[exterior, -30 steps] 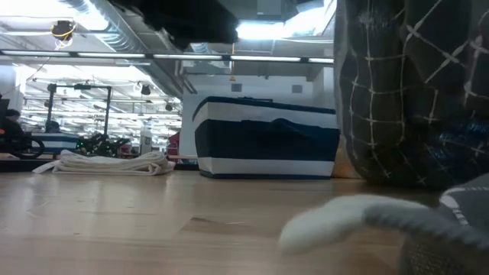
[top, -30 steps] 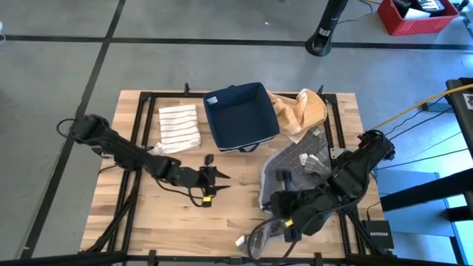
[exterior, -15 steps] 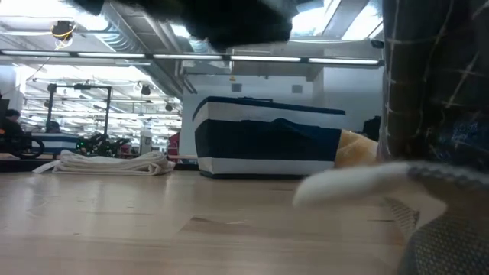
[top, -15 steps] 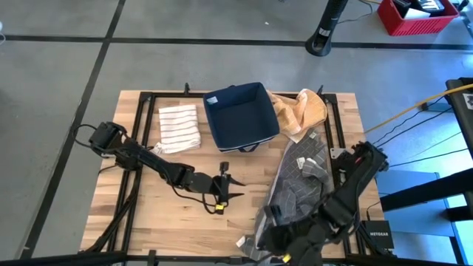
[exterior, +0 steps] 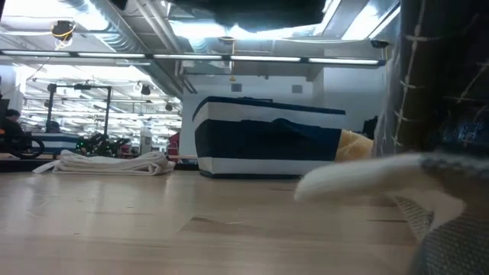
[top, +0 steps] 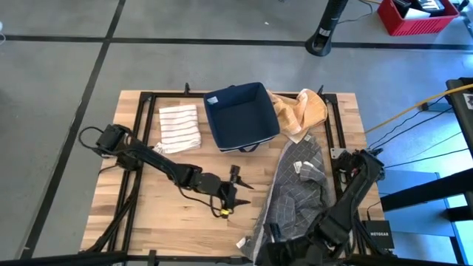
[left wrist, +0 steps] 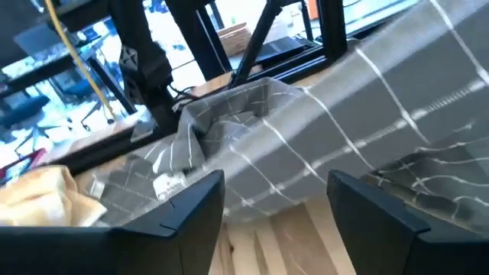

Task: Fold towel
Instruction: Fold the black towel

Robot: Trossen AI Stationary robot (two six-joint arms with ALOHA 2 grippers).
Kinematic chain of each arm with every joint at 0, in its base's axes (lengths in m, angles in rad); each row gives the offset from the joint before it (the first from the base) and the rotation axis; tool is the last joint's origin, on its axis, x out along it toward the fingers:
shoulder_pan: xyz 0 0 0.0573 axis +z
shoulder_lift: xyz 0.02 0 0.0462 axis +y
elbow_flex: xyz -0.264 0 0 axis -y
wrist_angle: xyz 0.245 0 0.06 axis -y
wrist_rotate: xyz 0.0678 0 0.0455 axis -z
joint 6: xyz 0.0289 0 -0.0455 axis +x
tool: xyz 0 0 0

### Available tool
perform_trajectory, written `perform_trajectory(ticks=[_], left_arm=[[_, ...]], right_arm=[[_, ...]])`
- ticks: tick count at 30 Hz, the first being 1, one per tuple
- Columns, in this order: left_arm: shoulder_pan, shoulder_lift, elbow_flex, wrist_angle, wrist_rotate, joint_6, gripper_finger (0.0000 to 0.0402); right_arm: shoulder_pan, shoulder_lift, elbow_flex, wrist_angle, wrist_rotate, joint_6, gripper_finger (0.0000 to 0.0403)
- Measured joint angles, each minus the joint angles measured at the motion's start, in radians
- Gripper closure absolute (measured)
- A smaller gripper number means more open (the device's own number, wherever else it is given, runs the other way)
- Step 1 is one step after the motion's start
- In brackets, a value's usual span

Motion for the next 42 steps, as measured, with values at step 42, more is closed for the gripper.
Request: perform_trajectory(ticks=[42], left_arm=[[-0.012,0.215,0.291,-0.467,0.139,0.094,0.0227]], right_arm=[[0.201,0.254,0.0,-0.528,0.08,0.681,0.0396]])
